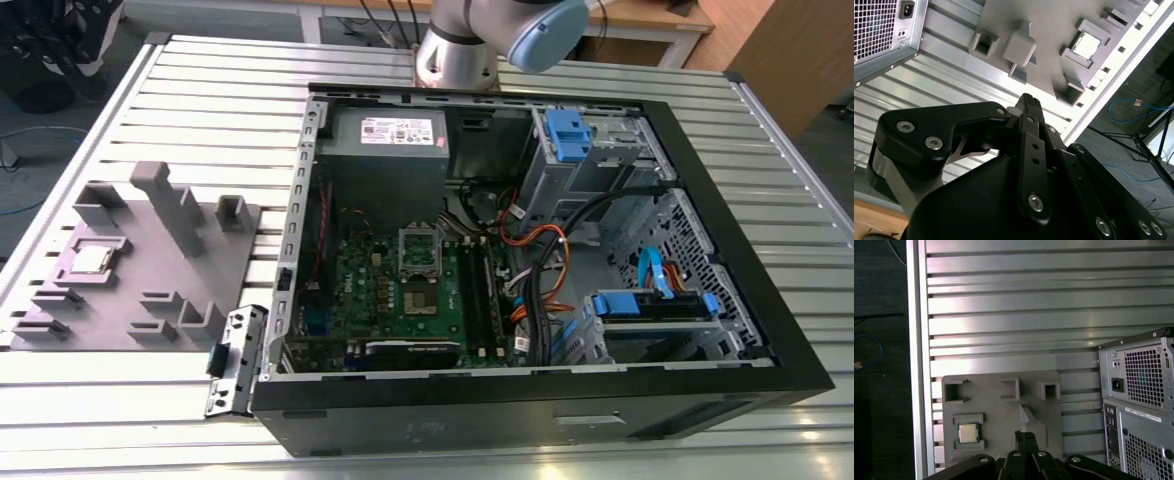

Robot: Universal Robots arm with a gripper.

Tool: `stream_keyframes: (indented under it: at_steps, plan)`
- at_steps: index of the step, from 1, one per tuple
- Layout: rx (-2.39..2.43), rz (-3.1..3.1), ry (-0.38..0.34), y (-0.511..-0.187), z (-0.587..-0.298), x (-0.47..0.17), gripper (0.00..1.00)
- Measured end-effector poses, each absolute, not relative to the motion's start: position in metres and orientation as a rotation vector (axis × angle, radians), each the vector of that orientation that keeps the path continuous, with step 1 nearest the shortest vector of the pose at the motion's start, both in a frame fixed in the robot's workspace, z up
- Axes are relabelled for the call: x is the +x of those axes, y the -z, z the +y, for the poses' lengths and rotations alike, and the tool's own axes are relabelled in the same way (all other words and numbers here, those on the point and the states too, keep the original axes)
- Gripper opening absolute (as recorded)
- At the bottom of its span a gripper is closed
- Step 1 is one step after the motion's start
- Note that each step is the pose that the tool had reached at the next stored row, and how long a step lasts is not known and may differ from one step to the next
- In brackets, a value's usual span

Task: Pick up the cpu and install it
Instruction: 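Reach for the cpu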

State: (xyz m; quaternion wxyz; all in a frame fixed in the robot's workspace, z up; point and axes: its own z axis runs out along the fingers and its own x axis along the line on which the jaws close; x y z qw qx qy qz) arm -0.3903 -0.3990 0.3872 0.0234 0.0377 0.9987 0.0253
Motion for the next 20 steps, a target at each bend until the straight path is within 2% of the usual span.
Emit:
stream_keyframes:
  at_steps: [20]
  plan:
    - [0.116,3.092,-0.064,-0.3784,-0.399,-0.3925,0.11]
